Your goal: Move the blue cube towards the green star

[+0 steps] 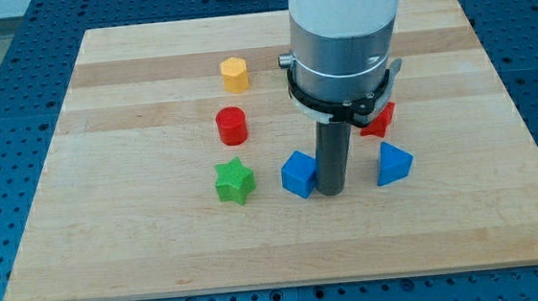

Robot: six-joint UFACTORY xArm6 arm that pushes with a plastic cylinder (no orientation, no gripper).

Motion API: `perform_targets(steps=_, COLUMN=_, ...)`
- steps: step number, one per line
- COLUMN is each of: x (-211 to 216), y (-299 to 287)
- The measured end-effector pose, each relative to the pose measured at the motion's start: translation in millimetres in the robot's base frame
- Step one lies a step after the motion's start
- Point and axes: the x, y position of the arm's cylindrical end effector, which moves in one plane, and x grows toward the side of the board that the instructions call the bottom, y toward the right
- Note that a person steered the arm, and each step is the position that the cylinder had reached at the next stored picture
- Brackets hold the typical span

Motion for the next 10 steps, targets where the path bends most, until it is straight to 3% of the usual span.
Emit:
perform_targets(steps=1, x=3, y=6)
perform_targets(steps=3, x=75, y=42)
perform_targets(steps=4, x=75, y=28)
perform_targets(steps=6, x=69, y=-98)
perform_targets(steps=9, x=37, y=-101)
perform_targets(steps=10, x=36, y=-63)
